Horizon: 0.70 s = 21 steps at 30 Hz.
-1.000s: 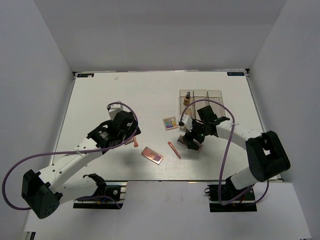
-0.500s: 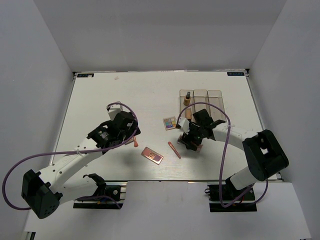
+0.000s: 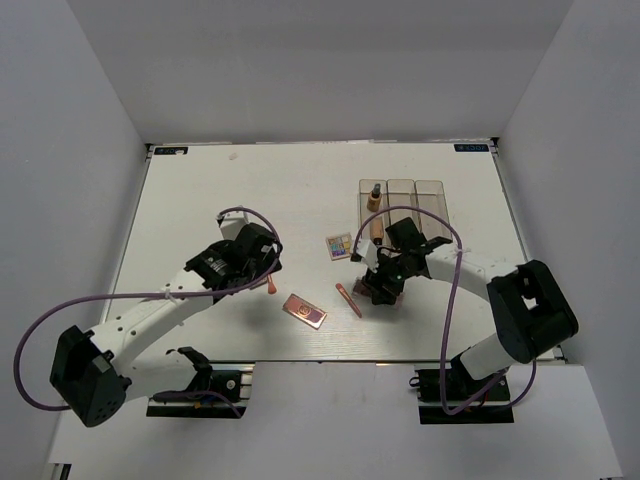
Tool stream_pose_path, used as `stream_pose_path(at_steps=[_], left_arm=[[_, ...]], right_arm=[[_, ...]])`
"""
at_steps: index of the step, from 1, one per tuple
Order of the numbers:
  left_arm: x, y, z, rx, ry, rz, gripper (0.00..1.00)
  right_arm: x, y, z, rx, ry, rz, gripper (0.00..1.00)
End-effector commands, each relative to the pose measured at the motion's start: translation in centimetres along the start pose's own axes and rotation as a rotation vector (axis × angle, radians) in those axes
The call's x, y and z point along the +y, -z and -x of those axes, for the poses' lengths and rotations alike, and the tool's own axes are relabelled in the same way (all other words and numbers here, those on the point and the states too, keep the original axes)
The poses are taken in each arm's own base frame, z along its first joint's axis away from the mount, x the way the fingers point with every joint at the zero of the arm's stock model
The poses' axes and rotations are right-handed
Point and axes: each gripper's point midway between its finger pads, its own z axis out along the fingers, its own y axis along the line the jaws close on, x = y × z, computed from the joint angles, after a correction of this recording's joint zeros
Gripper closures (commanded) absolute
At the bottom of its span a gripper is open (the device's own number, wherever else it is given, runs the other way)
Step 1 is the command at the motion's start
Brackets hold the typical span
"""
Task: Organize the makeup
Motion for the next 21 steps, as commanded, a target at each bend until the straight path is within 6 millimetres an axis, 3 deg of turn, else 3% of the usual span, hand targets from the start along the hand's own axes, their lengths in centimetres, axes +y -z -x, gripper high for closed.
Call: stream_pose_path(at_steps=[1,4,8,11,15,17,21], left_arm=[[0.1,-0.5,1.2,-0.022,0.003,0.047,0.20],[0.0,-0.9,2.3,-0.026,-0.008,0.081,0.19],[0.2,-2.3,2.3,0.004,-0.030,0.122,0.19],[0.9,-3.0,2.4,0.015,-0.016,0.137,0.19],[2.2,-3.6,2.3,0.027,0.006,0.161,0.18],[3.0,-3.9,2.0,0.039,0.002,0.176,0.18],[3.9,-4.6,2.2,0.058,0.000,0.198,0.17]], right_arm=[[1.9,2.9,3.8,-0.113,0.064,0.095,0.81],[1.6,4.6,6.3,-0.183,0.095,0.084,0.84],[-0.5,7.2,10.3,-0.270,0.063,0.016,0.87],[-2.7,8.7,12.0,-0.313,0.039,-0.068,0.88],[-6.7,10.3,12.1,-0.343,-0.080,-0.233,0.93],[-9.2,11.5,12.0,-0.360,-0.128,-0.345,1.00],[-13.4,14.1,11.3,-0.397,-0.263,-0.487,1.00]])
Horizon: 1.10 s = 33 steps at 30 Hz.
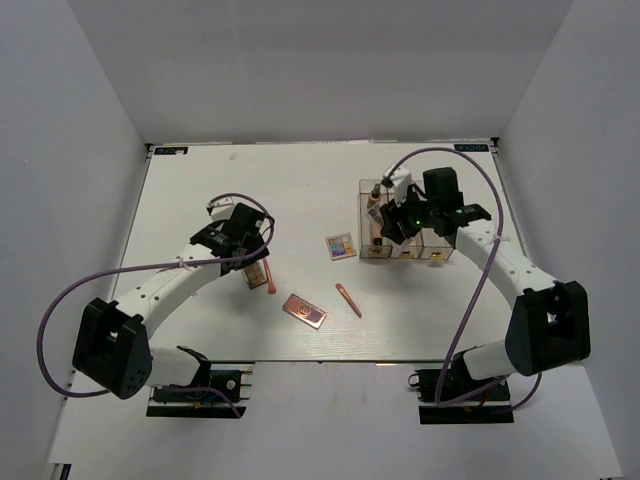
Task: Organize the makeup
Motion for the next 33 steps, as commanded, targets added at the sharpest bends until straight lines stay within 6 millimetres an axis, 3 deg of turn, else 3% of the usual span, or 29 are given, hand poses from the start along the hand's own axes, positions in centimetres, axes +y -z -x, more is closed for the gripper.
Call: stream_pose_path(at_steps=[1,5,18,22,26,29,33], left_arm=[[0.5,-0.6,0.5,0.008,-0.006,0.000,0.17],[0.2,-1.6,0.4,0.029,-0.013,-0.014,0.17],[-0.7,-4.0,0.1,0.077,-0.058,-0.017,0.16],[-0.8,-4.5,0.3,0.077,-0.060,-0.018,0.16],[-1.2,-5.0,0.6,0.083,-0.057,-0.020,0.16],[-1.5,-5.3,0.6,0.091,-0.065,-0.020,0.16],[-1.9,-6.0,0.6,0.102,-0.082,-0.010,0.16]], right_arm=[[-5.7,2.0,3.6,-0.109,-0.093,-0.213,1.00],[-8.4,1.8,3.3,-0.099,-0.168,-0.260,1.00],[-13.8,-3.0,0.3,-0.010,-0.442,-0.389,0.93],[-15.5,-3.4,0.0,-0.001,-0.462,-0.454,0.80],[-15.7,-4.1,-0.6,0.022,-0.471,-0.445,0.48],[-15.3,-4.3,-0.8,0.025,-0.472,-0.426,0.35],[-14.5,-4.3,-0.9,0.024,-0.473,-0.400,0.28]])
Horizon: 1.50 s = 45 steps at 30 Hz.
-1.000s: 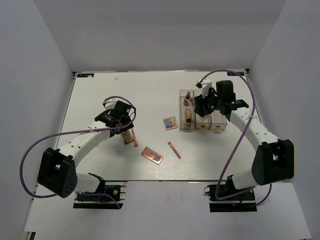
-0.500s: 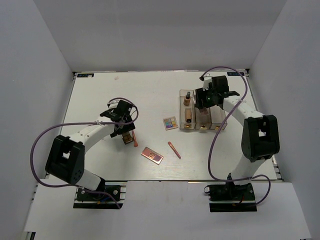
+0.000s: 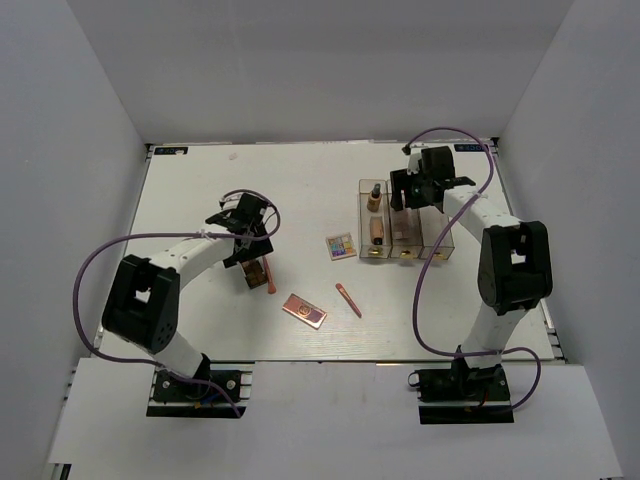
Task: Organize the makeup
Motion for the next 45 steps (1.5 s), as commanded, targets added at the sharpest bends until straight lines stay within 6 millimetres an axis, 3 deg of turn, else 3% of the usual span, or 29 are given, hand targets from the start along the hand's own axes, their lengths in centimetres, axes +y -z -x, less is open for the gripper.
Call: stream_pose_path(at_steps=[1,7,16,23,31,37,38,39,42,45], left_arm=[[-0.9,-0.3,1.1,-0.004,-0.009,-0.005,0.16],[-0.6,-1.2,1.1,0.018,-0.013,0.054,0.16],[0.1,-2.4,2.1,0.029,0.025,0.072,0.17],[0.8,-3.7,0.8,0.074,0.025,0.052,0.18],[0.0,-4.8,-0.3,0.124,0.013,0.023,0.22],[1.1,-5.2,-1.8,0.162,0.001,0.064,0.36],[1.2,-5.1,-2.0,0.163,0.000,0.065,0.45],[1.6,-5.1,-2.3,0.167,-0.003,0.073,0.45],[2.0,-4.5,-2.4,0.156,-0.001,0.075,0.69],[2.0,-3.0,-0.8,0.102,0.002,0.060,0.80]], right_arm=[[0.2,0.7,2.0,-0.061,-0.007,0.014,0.26],[0.6,2.2,2.5,-0.090,-0.004,0.029,0.15],[0.7,4.8,2.4,-0.141,-0.009,0.055,0.14],[0.9,5.6,1.9,-0.153,0.000,0.068,0.13],[1.5,6.5,1.3,-0.159,0.001,0.089,0.12],[1.5,7.0,1.4,-0.174,0.006,0.089,0.12],[1.6,7.1,1.4,-0.176,0.008,0.091,0.12],[1.5,7.2,1.4,-0.179,0.008,0.090,0.12],[1.7,7.5,1.4,-0.184,0.012,0.099,0.12],[1.8,7.7,1.5,-0.190,0.016,0.110,0.12]])
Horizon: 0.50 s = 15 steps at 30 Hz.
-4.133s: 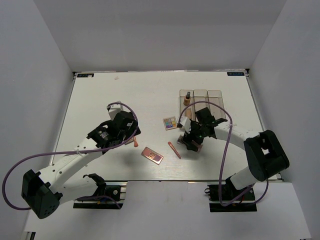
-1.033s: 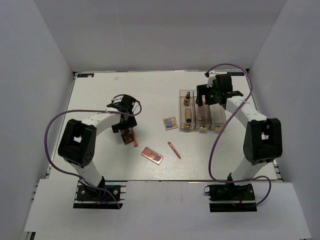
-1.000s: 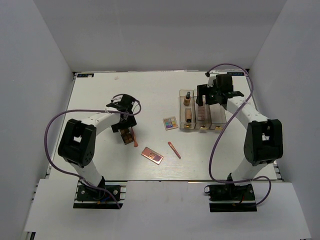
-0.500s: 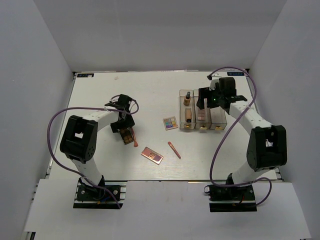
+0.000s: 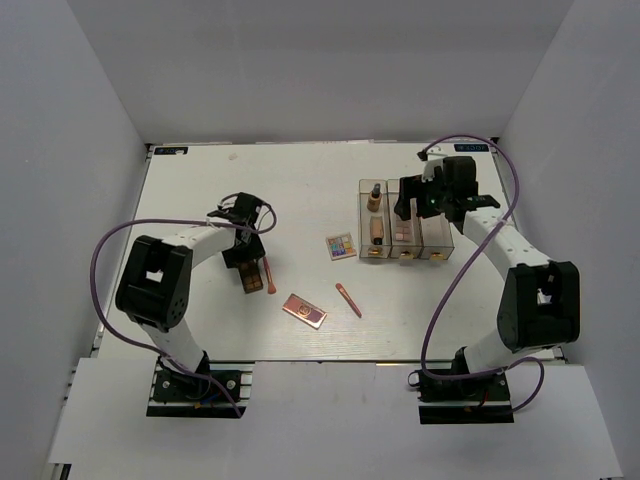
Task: Organize the makeup
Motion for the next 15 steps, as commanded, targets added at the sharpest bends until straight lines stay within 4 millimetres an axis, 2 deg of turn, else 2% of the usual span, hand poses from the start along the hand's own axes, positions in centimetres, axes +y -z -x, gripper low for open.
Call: stream_pose_path(at_steps=[1,3,6,7,9,10,11,12,13,14,15], left_arm=[[1.1,1.8,0.3,-0.019,-0.011,0.006,0.82],[-0.2,4.1,2.2,-0.082,-0.022,-0.064,0.86],[-3.6,8.1,5.4,-0.178,-0.097,-0.247,0.88],[-4.9,9.5,6.4,-0.201,-0.100,-0.312,0.89],[-8.2,11.6,6.8,-0.202,-0.130,-0.482,0.90],[-9.8,12.9,7.7,-0.218,-0.134,-0.560,0.91],[-11.5,13.8,7.0,-0.183,-0.160,-0.651,0.91],[-12.6,13.8,7.0,-0.164,-0.168,-0.692,0.91],[-14.7,15.3,7.3,-0.178,-0.190,-0.764,0.92],[-16.1,16.1,6.8,-0.151,-0.210,-0.832,0.92],[-17.4,15.7,6.4,-0.123,-0.218,-0.859,0.92]], right_arm=[[0.4,1.1,1.9,-0.076,0.029,0.030,0.12],[0.4,1.3,2.1,-0.082,0.042,0.031,0.11],[-0.1,1.7,2.7,-0.100,0.061,0.009,0.11],[-0.6,1.7,2.8,-0.105,0.061,-0.014,0.11],[-0.9,1.9,3.0,-0.118,0.051,-0.020,0.11],[-1.1,2.1,3.2,-0.123,0.042,-0.017,0.11],[-1.3,2.3,3.5,-0.134,0.036,-0.017,0.17],[-1.3,2.3,3.5,-0.136,0.030,-0.014,0.24],[-1.5,2.5,3.5,-0.140,0.015,-0.016,0.42],[-1.6,2.6,3.7,-0.147,0.013,-0.020,0.51],[-1.7,2.6,3.6,-0.144,0.009,-0.021,0.63]])
